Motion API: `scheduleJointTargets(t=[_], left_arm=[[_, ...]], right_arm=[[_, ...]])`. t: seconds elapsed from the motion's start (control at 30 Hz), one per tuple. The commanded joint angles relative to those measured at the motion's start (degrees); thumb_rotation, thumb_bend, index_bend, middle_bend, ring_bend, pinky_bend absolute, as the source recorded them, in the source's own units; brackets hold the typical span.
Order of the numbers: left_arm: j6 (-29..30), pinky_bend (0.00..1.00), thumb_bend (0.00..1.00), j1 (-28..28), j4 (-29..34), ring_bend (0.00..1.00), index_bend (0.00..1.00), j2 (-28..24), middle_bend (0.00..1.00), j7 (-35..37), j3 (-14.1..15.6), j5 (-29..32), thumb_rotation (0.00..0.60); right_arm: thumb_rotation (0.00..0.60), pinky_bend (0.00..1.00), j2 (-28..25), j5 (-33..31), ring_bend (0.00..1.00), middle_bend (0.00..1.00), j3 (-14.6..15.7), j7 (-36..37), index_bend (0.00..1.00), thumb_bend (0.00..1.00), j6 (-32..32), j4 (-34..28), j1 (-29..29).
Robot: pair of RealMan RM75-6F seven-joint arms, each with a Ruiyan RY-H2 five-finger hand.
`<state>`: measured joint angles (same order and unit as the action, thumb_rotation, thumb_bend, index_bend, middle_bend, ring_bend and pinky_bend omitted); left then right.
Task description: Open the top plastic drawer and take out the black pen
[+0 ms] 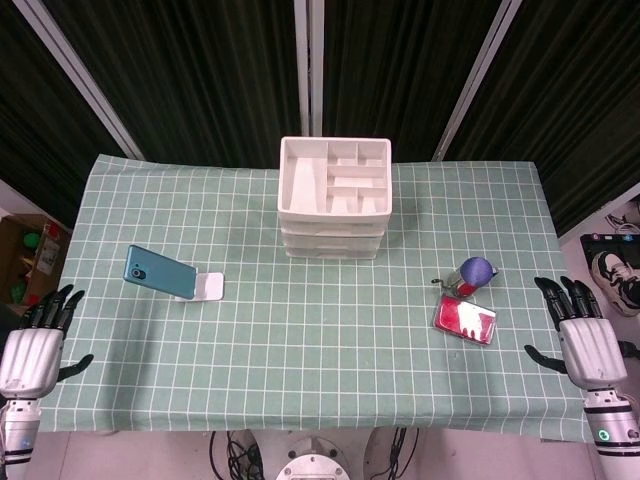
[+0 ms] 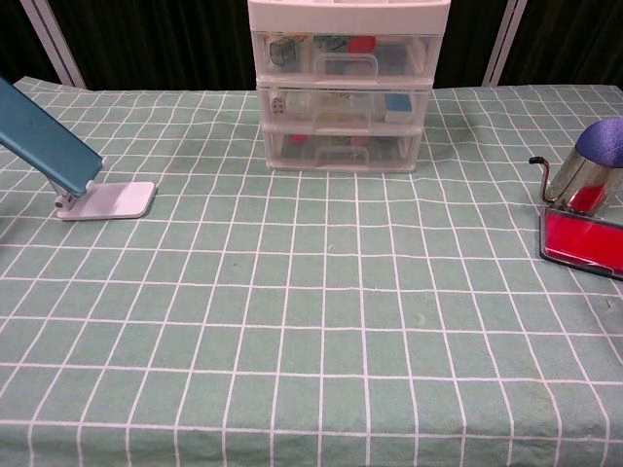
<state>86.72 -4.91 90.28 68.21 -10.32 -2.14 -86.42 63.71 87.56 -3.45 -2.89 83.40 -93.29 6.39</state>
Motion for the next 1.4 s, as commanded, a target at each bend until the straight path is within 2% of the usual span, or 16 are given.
scheduleJointTargets(t=[0.03,0.3,0.53,0.67,0.73,0.87,1.1,1.2,1.4], left_arm=[[-0.7,0.2,0.0,-0.1,-0.2,0.08,0.1,0.1,0.07,2.1,0.1,0.1,0.6],[-1.2,0.2,0.0,-0.4,-0.1,0.09,0.1,0.3,0.07,0.1,0.1,0.5,0.6],[-0.6,0.2,0.0,-0.3,0.3,0.09,0.11,0.4,0.07,0.2,0.3,-0.3,0.6],[0.1,0.2,0.0,-0.1,0.5,0.09,0.11,0.3,0.07,0.4,0.5,-1.2,0.6],[0.4,0.2,0.0,0.1,0.5,0.09,0.11,0.3,0.07,0.6,0.7,-1.5,0.6],[1.0,0.2,0.0,0.4,0.3,0.09,0.11,0.4,0.07,1.0,1.1,-2.2,0.6],[1.5,0.2,0.0,1.3,-1.0,0.09,0.12,0.5,0.07,2.8,1.7,-2.4,0.6],[1.8,0.2,0.0,1.6,-1.7,0.09,0.12,0.4,0.07,3.7,1.8,-2.2,0.6],[1.9,0.2,0.0,1.9,-2.5,0.09,0.12,0.1,0.07,4.8,1.6,-1.9,0.6]], right_arm=[[0.6,0.06,0.1,-0.2,0.0,0.09,-0.1,-0.2,0.0,0.04,-0.5,-0.1,0.4],[0.6,0.06,0.2,0.0,0.0,0.09,-0.3,1.0,0.0,0.04,-1.6,-0.1,1.4],[0.6,0.06,1.2,2.5,0.0,0.13,-0.6,11.5,0.0,0.05,-4.8,0.1,4.6],[0.6,0.09,3.5,4.4,0.01,0.2,-1.3,17.3,0.0,0.07,-8.3,-0.7,8.6],[0.6,0.15,4.9,4.1,0.06,0.26,-1.9,19.2,0.0,0.1,-10.9,-1.2,10.8],[0.6,0.3,8.7,0.9,0.23,0.42,-3.7,25.7,0.01,0.17,-18.8,-2.9,16.3],[0.6,0.55,17.5,-9.5,0.51,0.65,-9.1,41.7,0.06,0.31,-31.5,-1.5,24.7],[0.6,0.59,20.5,-13.1,0.58,0.71,-11.2,48.3,0.06,0.35,-35.6,0.4,26.9],[0.6,0.59,25.5,-16.3,0.6,0.74,-14.9,56.6,0.06,0.37,-40.8,5.4,30.9]])
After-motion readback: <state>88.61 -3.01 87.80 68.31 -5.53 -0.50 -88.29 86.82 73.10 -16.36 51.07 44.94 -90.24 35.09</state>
